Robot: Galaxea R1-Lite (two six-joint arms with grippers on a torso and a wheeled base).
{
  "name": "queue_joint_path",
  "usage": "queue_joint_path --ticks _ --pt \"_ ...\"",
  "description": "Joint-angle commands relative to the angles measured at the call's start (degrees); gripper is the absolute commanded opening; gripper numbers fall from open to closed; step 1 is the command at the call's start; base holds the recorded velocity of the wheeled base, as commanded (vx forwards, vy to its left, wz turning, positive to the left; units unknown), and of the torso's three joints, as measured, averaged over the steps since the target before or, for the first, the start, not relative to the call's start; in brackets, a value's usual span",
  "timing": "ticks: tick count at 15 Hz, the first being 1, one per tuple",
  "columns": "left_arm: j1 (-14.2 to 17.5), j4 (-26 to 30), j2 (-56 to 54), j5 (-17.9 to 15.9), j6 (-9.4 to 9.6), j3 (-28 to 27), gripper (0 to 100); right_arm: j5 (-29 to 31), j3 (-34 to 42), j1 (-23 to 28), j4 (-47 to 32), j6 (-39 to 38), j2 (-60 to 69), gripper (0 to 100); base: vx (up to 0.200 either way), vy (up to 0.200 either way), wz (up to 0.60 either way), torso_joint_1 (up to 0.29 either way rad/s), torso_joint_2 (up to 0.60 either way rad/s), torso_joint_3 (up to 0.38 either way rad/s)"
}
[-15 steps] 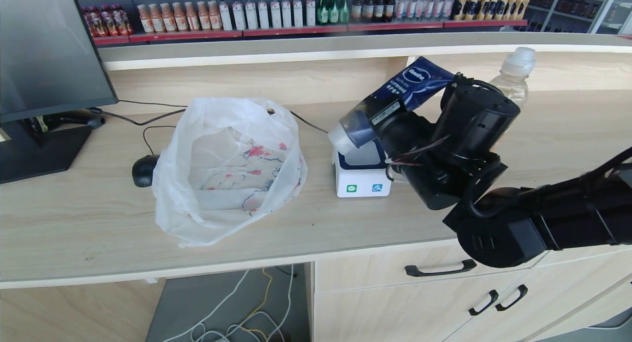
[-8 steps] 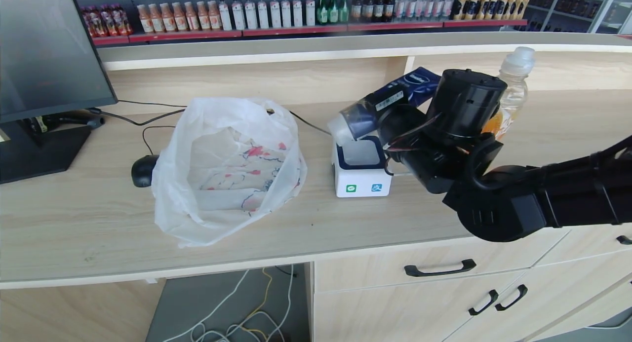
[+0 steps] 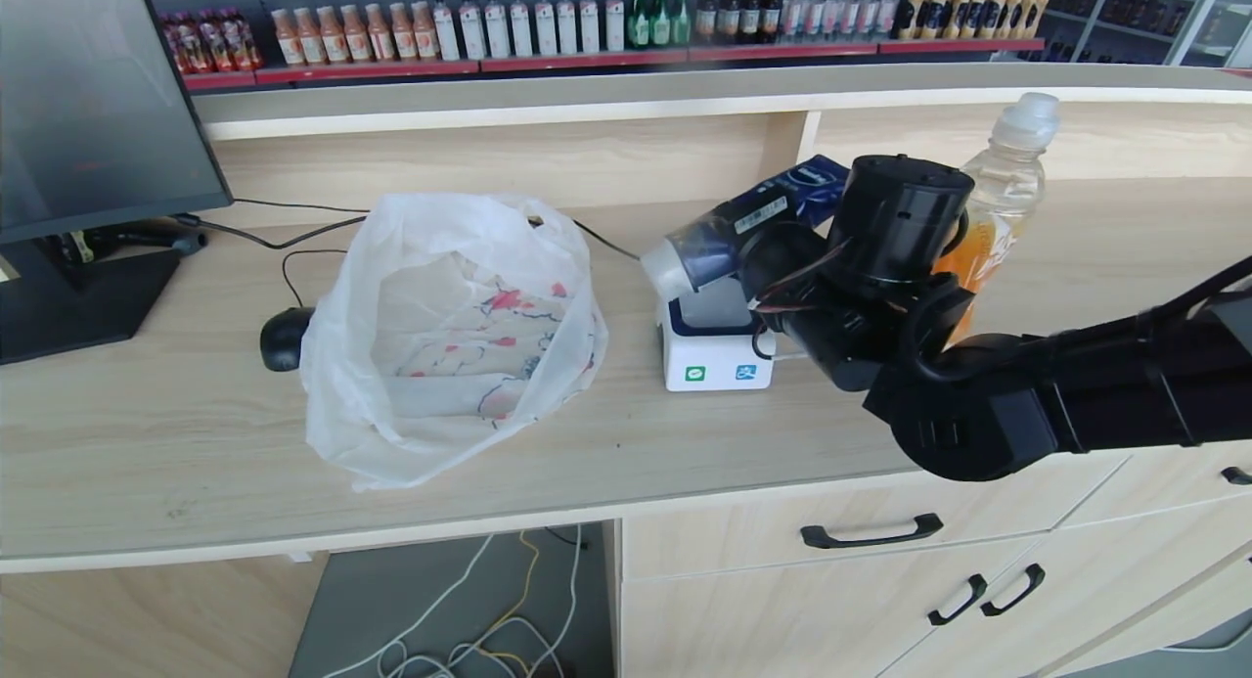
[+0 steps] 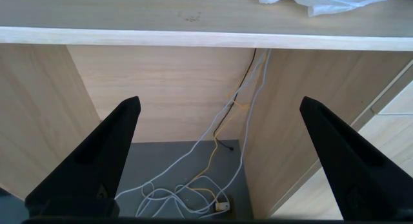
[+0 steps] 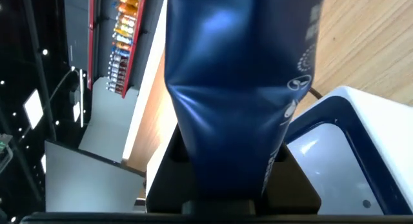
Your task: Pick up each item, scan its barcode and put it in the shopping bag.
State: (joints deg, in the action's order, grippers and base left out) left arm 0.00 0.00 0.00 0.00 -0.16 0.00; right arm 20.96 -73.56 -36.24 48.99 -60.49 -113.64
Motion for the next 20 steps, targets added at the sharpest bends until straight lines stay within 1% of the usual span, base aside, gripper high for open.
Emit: queue_joint_path --ticks 1,20 --pt "0.0 0.1 0.0 0.0 -0.02 0.0 100 -0.1 -0.1 0.0 0.1 0.0 -1.1 0 0.000 0.000 0.00 0.000 0.00 0.000" --pt "0.0 0.0 0.0 0.0 -0.02 0.0 100 -0.5 -0.3 0.8 0.1 -1.4 -1.6 0 0.000 0.000 0.00 0.000 0.00 0.000"
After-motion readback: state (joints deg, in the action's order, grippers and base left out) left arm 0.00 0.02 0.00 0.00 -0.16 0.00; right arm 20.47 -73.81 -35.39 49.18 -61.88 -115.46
